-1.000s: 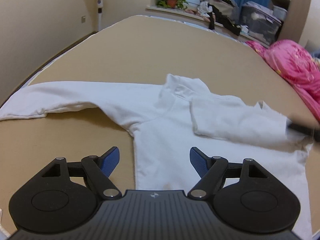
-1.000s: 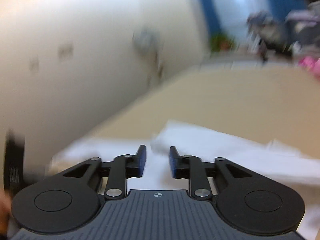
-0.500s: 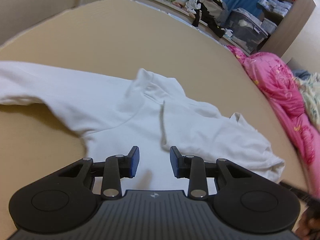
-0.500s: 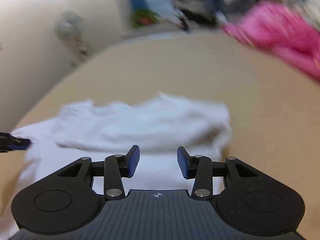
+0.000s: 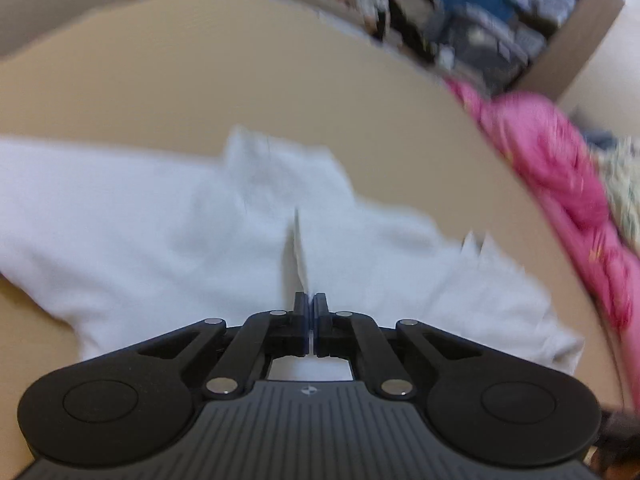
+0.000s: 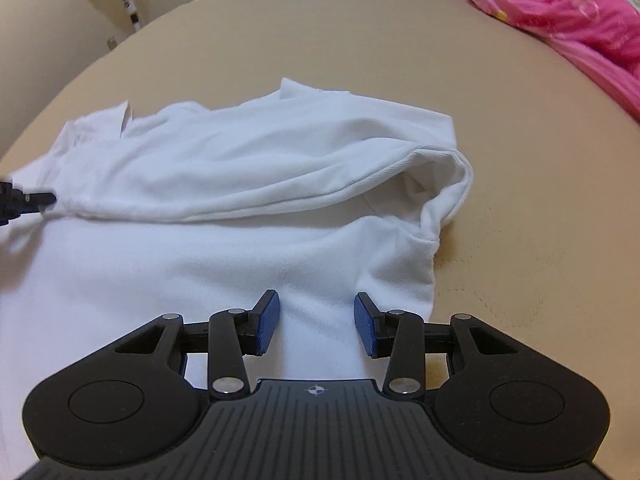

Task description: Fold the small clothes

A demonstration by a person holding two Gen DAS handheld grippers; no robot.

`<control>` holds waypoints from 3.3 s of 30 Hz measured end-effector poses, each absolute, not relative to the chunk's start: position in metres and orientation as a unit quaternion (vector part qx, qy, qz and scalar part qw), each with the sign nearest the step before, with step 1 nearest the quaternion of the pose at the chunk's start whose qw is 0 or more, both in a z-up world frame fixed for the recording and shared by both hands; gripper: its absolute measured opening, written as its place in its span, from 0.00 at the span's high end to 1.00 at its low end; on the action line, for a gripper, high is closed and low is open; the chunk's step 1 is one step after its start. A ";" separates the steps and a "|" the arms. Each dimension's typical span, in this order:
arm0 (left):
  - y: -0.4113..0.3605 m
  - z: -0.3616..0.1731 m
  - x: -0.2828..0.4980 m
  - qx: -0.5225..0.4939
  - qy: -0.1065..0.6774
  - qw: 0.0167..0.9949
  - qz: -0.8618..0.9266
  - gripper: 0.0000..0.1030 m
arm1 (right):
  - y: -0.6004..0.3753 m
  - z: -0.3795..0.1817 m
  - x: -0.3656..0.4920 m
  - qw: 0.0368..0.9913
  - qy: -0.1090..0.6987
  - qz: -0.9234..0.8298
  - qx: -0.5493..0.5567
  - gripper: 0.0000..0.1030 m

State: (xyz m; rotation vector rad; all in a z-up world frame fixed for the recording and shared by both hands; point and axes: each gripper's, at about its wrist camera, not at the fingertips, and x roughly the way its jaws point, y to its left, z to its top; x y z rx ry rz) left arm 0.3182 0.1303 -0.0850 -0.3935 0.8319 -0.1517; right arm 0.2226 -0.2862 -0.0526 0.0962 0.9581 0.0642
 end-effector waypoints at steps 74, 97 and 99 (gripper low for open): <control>0.151 -0.077 0.334 -0.086 0.401 0.911 0.048 0.96 | -0.315 -0.028 0.251 0.903 0.343 -0.068 0.250 0.72; 0.399 -0.116 0.271 -0.445 0.320 0.721 0.423 0.62 | -0.294 -0.053 0.270 0.901 0.417 -0.041 0.112 0.62; 0.392 -0.116 0.277 -0.422 0.326 0.730 0.427 0.71 | -0.290 -0.052 0.271 0.903 0.417 -0.041 0.097 0.61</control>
